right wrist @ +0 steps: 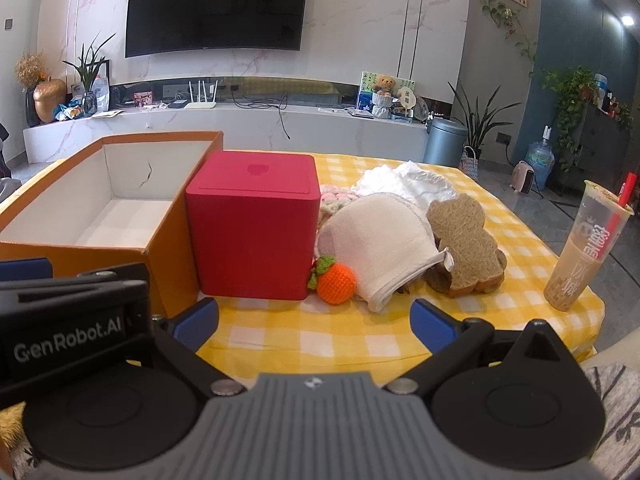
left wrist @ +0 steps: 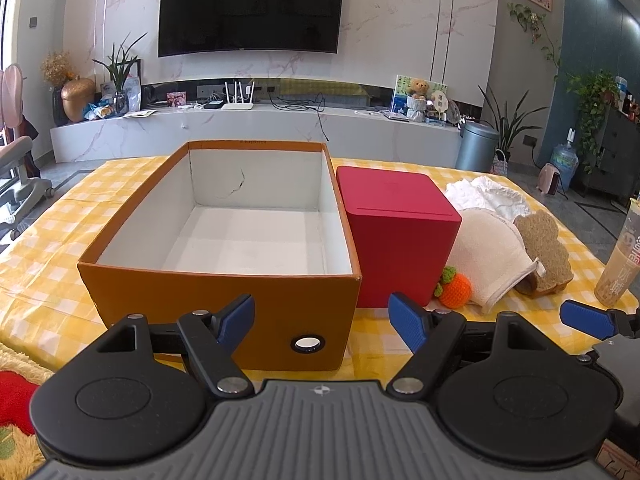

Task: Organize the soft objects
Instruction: 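Move the left tool to the white cloth bag while the right tool approaches the brown bear sponge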

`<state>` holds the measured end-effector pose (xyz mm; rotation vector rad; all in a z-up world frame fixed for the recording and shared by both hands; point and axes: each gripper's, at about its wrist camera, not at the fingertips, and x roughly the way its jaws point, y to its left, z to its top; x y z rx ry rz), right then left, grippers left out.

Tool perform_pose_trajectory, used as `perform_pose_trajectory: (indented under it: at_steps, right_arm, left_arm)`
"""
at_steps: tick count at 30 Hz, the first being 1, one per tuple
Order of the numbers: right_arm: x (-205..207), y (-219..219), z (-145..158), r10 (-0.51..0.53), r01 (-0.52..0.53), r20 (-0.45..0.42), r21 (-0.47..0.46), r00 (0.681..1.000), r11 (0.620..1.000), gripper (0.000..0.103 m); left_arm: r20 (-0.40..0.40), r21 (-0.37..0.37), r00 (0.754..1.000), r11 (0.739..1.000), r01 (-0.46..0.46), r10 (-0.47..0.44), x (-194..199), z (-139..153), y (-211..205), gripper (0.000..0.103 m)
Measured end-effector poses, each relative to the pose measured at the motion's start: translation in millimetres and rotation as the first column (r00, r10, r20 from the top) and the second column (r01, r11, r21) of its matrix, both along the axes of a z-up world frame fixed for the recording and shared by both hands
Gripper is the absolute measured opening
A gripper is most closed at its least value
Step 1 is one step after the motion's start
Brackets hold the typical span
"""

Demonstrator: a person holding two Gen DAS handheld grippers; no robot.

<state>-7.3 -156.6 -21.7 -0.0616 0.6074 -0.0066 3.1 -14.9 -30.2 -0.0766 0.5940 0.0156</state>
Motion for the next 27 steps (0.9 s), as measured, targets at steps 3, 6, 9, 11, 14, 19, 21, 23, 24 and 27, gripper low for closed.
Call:
perform_pose_trajectory:
  at_steps: [3,6,9,11,14,19,21,23,24,27]
  right_arm:
    - [-0.1,-2.3,1.6,-0.001,0.001,0.008,0.013,1.000,1.000,0.100]
    - [-0.2,-4.9,5.0,0.021,-0.020,-0.005,0.030,1.000,0.999,0.100]
    - [0.3,-8.0,12.5,0.054,-0.054,-0.008,0.011,0.999,0.998,0.100]
    - [1.5,-14.9,21.3,0.039,-0.039,0.017,-0.015,0.999,0.999,0.100]
    - [12.0,-32.7,35.5,0.019,-0.018,0.032,-0.039,0.999,0.999,0.100]
    - [45.5,-77.0,58.0,-0.099,0.102,0.040,-0.058,0.994,0.993,0.100]
    - [62.0,-97.3,66.5,-0.139,0.140,0.024,-0.050,0.990,0.989,0.100]
    - [80.2,-115.8,73.2,-0.164,0.164,0.003,-0.048,0.986,0.985,0.100]
    - [89.2,-123.9,74.9,-0.169,0.169,-0.008,-0.042,0.986,0.985,0.100]
    - [116.5,-148.6,79.9,-0.151,0.151,-0.053,-0.007,0.987,0.988,0.100]
  left_arm:
    - [0.028,-0.027,1.000,1.000,0.006,-0.006,-2.1,0.9,0.2,0.089]
    - [0.020,-0.070,0.999,0.997,0.026,-0.025,-2.5,2.1,3.5,0.089]
    - [0.036,-0.106,0.999,0.994,0.034,-0.031,-2.3,7.2,4.9,0.089]
    - [0.064,-0.121,0.998,0.992,0.022,-0.014,-1.9,13.6,5.1,0.088]
    - [0.094,-0.121,0.995,0.992,0.029,-0.018,2.2,24.6,4.0,0.088]
    - [0.104,-0.114,0.992,0.990,0.078,-0.067,15.4,38.0,-7.4,0.086]
    - [0.091,-0.090,0.991,0.991,0.104,-0.095,21.1,39.6,-18.1,0.083]
    - [0.083,-0.076,0.987,0.987,0.144,-0.138,27.1,41.5,-30.0,0.083]
    - [0.078,-0.081,0.986,0.985,0.154,-0.148,30.8,42.3,-35.0,0.083]
    - [0.052,-0.122,0.985,0.978,0.172,-0.167,43.8,41.2,-47.6,0.086]
